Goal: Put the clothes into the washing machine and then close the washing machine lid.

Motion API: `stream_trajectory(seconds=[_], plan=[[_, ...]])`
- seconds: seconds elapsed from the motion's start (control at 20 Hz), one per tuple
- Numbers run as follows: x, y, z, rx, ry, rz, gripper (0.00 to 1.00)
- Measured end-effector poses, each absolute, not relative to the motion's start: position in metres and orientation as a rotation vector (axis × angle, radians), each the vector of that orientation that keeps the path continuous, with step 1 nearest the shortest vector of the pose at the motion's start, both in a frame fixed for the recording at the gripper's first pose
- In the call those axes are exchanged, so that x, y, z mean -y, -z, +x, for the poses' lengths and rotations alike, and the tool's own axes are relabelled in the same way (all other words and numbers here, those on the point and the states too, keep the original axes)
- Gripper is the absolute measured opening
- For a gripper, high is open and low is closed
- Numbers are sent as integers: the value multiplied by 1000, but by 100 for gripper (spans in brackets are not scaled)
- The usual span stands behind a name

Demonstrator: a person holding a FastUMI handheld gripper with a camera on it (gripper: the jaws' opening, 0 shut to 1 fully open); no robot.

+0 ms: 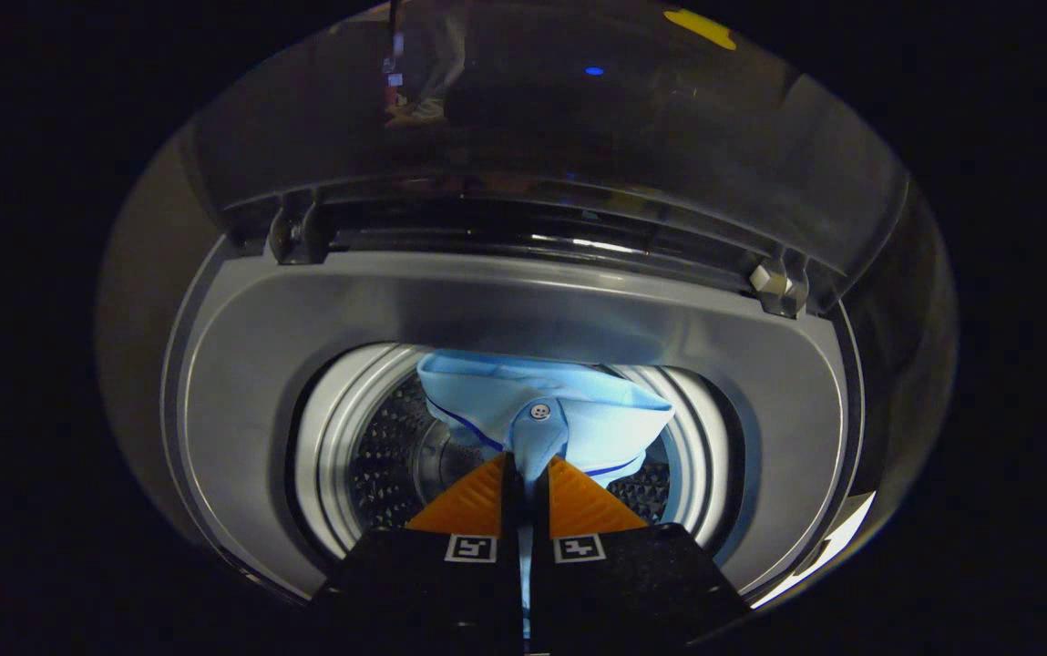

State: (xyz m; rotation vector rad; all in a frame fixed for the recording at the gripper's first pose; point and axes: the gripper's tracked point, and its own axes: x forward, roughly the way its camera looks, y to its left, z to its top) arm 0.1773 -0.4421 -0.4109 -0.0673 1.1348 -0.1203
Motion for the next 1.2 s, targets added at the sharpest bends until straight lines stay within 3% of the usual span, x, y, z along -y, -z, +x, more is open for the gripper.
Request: stream_trajectory(seconds=[0.15, 0.4, 0.8, 1.2], plan=[[443, 416, 175, -1144, 134, -65, 9], [448, 413, 177, -1135, 138, -41, 99], [457, 375, 180, -1050, 160, -40, 100], [450, 271, 197, -840, 153, -19, 100]])
